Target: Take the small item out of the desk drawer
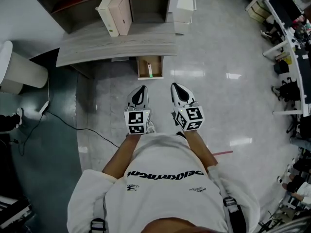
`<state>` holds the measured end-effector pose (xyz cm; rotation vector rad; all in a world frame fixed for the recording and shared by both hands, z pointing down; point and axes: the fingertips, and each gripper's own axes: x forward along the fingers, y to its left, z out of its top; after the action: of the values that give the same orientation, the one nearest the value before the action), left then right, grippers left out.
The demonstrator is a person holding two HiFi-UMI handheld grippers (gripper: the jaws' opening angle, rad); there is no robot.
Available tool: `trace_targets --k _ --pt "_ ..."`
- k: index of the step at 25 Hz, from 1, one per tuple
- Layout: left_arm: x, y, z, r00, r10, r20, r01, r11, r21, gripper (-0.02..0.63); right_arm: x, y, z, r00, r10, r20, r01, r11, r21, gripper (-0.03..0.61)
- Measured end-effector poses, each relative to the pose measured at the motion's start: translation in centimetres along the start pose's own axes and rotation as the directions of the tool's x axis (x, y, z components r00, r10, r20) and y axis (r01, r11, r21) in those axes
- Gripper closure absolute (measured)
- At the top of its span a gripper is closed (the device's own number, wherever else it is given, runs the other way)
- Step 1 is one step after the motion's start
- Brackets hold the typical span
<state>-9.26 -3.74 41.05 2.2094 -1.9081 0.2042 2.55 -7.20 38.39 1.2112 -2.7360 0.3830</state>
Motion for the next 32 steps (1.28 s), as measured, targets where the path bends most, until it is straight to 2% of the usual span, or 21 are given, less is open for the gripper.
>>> trace_targets --k 6,13,19,23,32 --pt "3.6 2.3 -0.5 1.0 -0.009 -0.028 0.009 1.0 -0.01 0.598 3.9 -1.5 0.2 1.0 -0.019 -0.024 0.019 1.0 0.008 0.546" --pt "6.9 3.0 -1.9 0.997 0.017 -0.071 -0.019 0.999 -0.037 0.598 6.5 -4.0 -0.6 0.998 -0.01 -0.057 0.011 1.0 0.017 0.546" --pt "9.4 2.8 -4.0 0.993 0.048 -0.108 -0.053 0.998 -0.043 0.598 8.6 -5.5 -3.2 0.993 0.036 -0.108 -0.034 0.999 0.023 0.548" --pt "12.0 3.3 -5.8 0.989 0.064 -0.135 -0.072 0.996 -0.059 0.598 10.8 -7.1 -5.0 0.989 0.044 -0.139 -0.048 0.998 -0.03 0.546" --pt "17.1 3.1 -11.6 0.975 0.069 -0.212 -0.088 0.993 -0.078 0.598 14.0 -10.3 -9.8 0.982 0.068 -0.174 -0.059 0.997 0.054 0.546"
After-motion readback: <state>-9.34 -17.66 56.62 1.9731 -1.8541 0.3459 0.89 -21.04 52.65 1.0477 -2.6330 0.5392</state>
